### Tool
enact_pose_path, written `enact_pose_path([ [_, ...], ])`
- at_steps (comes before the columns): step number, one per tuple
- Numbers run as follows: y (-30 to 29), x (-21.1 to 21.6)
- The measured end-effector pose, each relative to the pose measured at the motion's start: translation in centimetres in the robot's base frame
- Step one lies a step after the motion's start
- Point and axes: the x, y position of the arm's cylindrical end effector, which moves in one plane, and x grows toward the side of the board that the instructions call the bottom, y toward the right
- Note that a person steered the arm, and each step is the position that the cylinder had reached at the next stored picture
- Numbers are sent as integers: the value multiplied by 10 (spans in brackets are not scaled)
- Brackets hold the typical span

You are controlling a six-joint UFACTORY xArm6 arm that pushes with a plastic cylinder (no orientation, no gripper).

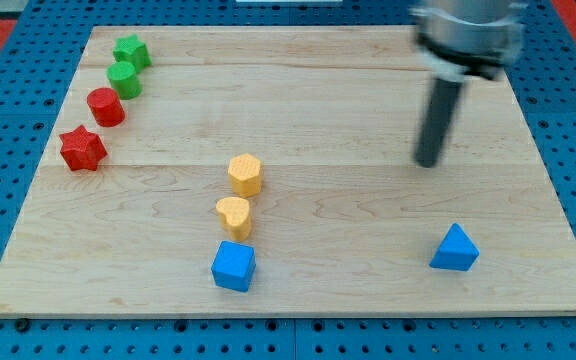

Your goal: Push the blue triangle towards top

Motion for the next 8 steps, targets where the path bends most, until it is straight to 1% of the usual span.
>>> enact_pose_path([
  [1,78,52],
  [2,59,115],
  [3,23,150],
  [4,-19,149],
  [6,-50,78],
  [7,-97,46],
  [8,-106,16],
])
